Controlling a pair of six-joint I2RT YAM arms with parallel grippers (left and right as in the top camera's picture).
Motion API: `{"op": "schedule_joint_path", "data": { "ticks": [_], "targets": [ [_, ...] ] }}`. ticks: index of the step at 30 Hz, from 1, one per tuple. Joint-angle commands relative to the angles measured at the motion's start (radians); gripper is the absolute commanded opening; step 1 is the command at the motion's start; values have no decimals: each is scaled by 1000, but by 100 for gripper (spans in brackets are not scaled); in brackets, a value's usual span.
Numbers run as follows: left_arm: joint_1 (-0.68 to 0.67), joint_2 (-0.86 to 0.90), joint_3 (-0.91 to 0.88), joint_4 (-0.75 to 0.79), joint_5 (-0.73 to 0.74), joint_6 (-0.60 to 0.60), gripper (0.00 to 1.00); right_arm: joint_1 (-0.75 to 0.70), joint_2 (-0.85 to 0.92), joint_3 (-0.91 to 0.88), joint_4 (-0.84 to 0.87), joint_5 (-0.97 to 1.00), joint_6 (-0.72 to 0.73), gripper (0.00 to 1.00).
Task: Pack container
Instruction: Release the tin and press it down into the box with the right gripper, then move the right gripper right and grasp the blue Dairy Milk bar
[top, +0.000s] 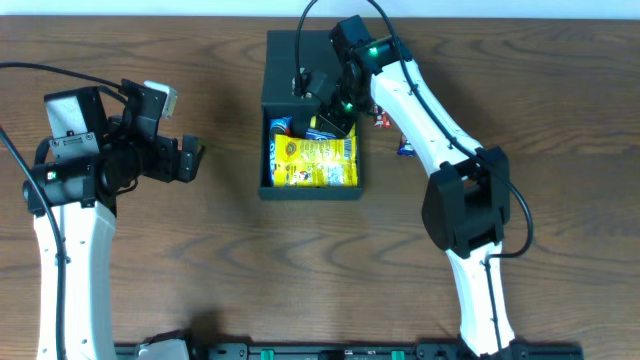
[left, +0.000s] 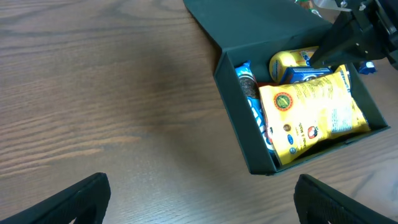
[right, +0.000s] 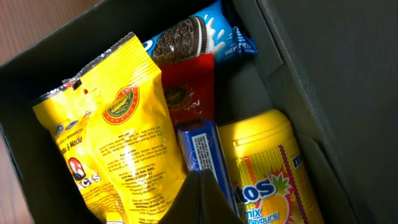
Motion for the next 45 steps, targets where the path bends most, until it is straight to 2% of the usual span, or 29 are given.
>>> {"op": "schedule_joint_path", "data": {
  "ticks": [1, 12, 31, 41, 45],
  "targets": [
    [2, -8, 3, 0, 1, 14, 95, 12, 19, -13, 2, -23, -22, 1],
    [2, -8, 3, 0, 1, 14, 95, 23, 89, -13, 0, -26, -21, 1],
    [2, -8, 3, -1, 1, 14, 95, 30, 92, -12, 8, -26, -21, 1],
    [2, -8, 3, -1, 1, 14, 95, 17, -35, 155, -20, -9, 24, 1],
    [2, -8, 3, -1, 2, 14, 95, -21, -102, 177, -20, 92, 43, 1]
  ]
}}
